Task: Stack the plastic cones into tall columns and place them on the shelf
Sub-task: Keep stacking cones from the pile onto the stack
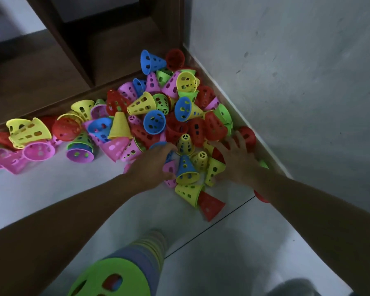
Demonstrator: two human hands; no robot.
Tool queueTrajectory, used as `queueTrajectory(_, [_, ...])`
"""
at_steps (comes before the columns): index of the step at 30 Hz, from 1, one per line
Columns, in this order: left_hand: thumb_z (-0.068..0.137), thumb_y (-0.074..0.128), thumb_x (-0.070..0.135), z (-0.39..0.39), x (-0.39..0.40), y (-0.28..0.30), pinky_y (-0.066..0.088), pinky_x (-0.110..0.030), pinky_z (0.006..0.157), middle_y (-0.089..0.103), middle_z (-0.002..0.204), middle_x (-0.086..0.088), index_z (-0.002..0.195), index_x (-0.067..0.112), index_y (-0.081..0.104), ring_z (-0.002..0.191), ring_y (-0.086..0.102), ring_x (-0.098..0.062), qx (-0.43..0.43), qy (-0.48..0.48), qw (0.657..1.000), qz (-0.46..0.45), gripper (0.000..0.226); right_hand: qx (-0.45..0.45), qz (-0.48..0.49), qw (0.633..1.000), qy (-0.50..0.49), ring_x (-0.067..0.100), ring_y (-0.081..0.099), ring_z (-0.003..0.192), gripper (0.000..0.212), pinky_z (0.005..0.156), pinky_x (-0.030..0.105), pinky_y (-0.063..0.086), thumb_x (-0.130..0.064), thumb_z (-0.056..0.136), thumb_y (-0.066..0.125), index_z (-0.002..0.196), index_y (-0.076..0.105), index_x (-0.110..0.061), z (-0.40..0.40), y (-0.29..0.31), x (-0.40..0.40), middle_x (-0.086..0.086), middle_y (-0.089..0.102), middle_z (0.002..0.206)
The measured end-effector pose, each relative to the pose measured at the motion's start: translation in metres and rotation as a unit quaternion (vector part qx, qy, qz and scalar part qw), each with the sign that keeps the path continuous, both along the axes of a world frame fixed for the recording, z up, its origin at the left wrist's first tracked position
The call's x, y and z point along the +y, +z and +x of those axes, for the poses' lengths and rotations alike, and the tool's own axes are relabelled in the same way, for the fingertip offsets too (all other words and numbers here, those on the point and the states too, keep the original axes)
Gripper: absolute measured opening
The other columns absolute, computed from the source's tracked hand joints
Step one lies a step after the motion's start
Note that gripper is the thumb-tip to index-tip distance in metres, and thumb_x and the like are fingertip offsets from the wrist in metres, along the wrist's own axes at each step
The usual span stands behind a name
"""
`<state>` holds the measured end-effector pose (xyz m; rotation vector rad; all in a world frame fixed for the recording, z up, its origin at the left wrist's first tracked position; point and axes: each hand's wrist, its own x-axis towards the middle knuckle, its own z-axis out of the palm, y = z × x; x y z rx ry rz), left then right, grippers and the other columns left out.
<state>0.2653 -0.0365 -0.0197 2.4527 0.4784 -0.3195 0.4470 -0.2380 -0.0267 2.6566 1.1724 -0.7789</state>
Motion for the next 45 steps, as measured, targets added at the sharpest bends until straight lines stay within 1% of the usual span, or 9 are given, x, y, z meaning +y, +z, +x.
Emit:
queueTrajectory(5, [0.079, 0.084, 0.015, -0.006, -0.001, -0.011, 0.043, -0.028, 0.061, 0.054, 0.098, 0.004, 0.135, 0.025, 0.043, 0.087, 0.06, -0.022, 0.002, 0.01, 1.0, -0.01, 0.071, 0.013, -0.027, 0.999, 0.011, 0.037, -0.022, 0.151, 0.129, 0.098, 0.07, 0.044, -0.07, 0.062, 0.079, 0.153, -0.01, -0.049, 0.006, -0.009, 0.003, 0.004, 0.012, 0.161])
queueTrajectory(11, [0.077, 0.085, 0.011, -0.009, 0.002, -0.011, 0.047, -0.027, 0.064, 0.063, 0.105, 0.0, 0.13, 0.028, 0.051, 0.094, 0.06, -0.019, -0.022, 0.07, 0.997, -0.031, 0.066, 0.033, -0.013, 0.999, -0.011, 0.035, -0.02, 0.152, 0.118, 0.105, 0.069, 0.038, -0.056, 0.066, 0.085, 0.152, 0.005, -0.046, 0.005, -0.009, 0.006, 0.003, 0.022, 0.158])
queueTrajectory(16, [0.074, 0.086, 0.012, -0.019, 0.015, 0.0, 0.057, -0.047, 0.083, 0.068, 0.111, -0.01, 0.127, 0.036, 0.049, 0.102, 0.065, -0.029, -0.024, 0.108, 0.992, -0.054, 0.069, 0.067, 0.045, 0.996, -0.048, 0.034, 0.009, 0.148, 0.094, 0.104, 0.066, 0.039, -0.044, 0.071, 0.086, 0.143, 0.025, -0.046, 0.008, -0.006, 0.007, 0.005, 0.04, 0.146])
queueTrajectory(22, [0.074, 0.087, 0.008, -0.031, 0.029, 0.022, 0.046, -0.03, 0.081, 0.061, 0.133, -0.009, 0.128, 0.026, 0.054, 0.113, 0.051, -0.014, -0.054, 0.14, 0.986, -0.07, 0.066, 0.19, 0.191, 0.954, -0.13, 0.025, 0.058, 0.118, 0.047, 0.097, 0.035, 0.047, -0.03, 0.093, 0.069, 0.134, 0.046, -0.027, 0.003, -0.014, 0.002, 0.006, 0.062, 0.125])
queueTrajectory(27, [0.074, 0.087, 0.011, -0.041, 0.036, 0.038, 0.045, -0.016, 0.067, 0.065, 0.126, -0.005, 0.122, 0.029, 0.055, 0.105, 0.055, -0.013, -0.065, 0.144, 0.986, -0.059, 0.06, 0.169, 0.235, 0.944, -0.157, 0.028, 0.061, 0.117, 0.034, 0.101, 0.043, 0.049, -0.024, 0.099, 0.057, 0.133, 0.048, -0.026, -0.021, -0.033, 0.004, 0.007, 0.063, 0.128])
queueTrajectory(32, [0.072, 0.09, 0.013, -0.05, 0.038, 0.055, 0.057, -0.037, 0.078, 0.066, 0.119, -0.005, 0.122, 0.03, 0.055, 0.112, 0.059, -0.018, -0.071, 0.165, 0.982, -0.063, 0.064, 0.133, 0.269, 0.942, -0.15, 0.026, 0.061, 0.112, 0.042, 0.098, 0.041, 0.05, -0.014, 0.101, 0.052, 0.142, 0.047, -0.021, -0.029, -0.038, 0.008, 0.008, 0.065, 0.124])
queueTrajectory(36, [0.07, 0.091, 0.016, -0.053, 0.042, 0.078, 0.058, -0.032, 0.075, 0.065, 0.117, -0.002, 0.123, 0.028, 0.055, 0.112, 0.065, -0.023, -0.082, 0.169, 0.981, -0.043, 0.065, 0.145, 0.287, 0.933, -0.158, 0.01, 0.062, 0.093, 0.021, 0.077, 0.015, 0.047, -0.012, 0.103, 0.048, 0.12, 0.058, -0.018, -0.023, -0.023, 0.004, 0.004, 0.065, 0.107])
queueTrajectory(40, [0.076, 0.087, 0.02, -0.05, 0.043, 0.12, 0.057, -0.026, 0.07, 0.064, 0.121, -0.003, 0.126, 0.03, 0.054, 0.104, 0.062, -0.014, -0.09, 0.173, 0.98, -0.026, 0.061, 0.132, 0.297, 0.936, -0.137, 0.022, 0.063, 0.1, 0.017, 0.085, 0.032, 0.05, -0.011, 0.101, 0.052, 0.117, 0.059, -0.011, -0.022, 0.007, 0.002, 0.005, 0.067, 0.101])
queueTrajectory(45, [0.079, 0.084, 0.024, -0.056, 0.042, 0.19, 0.061, -0.044, 0.086, 0.063, 0.125, 0.005, 0.125, 0.031, 0.056, 0.106, 0.067, -0.016, -0.132, 0.146, 0.98, -0.032, 0.054, 0.114, 0.326, 0.93, -0.123, 0.023, 0.063, 0.106, 0.021, 0.082, 0.022, 0.04, -0.014, 0.102, 0.053, 0.12, 0.063, -0.009, -0.031, 0.054, 0.014, 0.007, 0.069, 0.112])
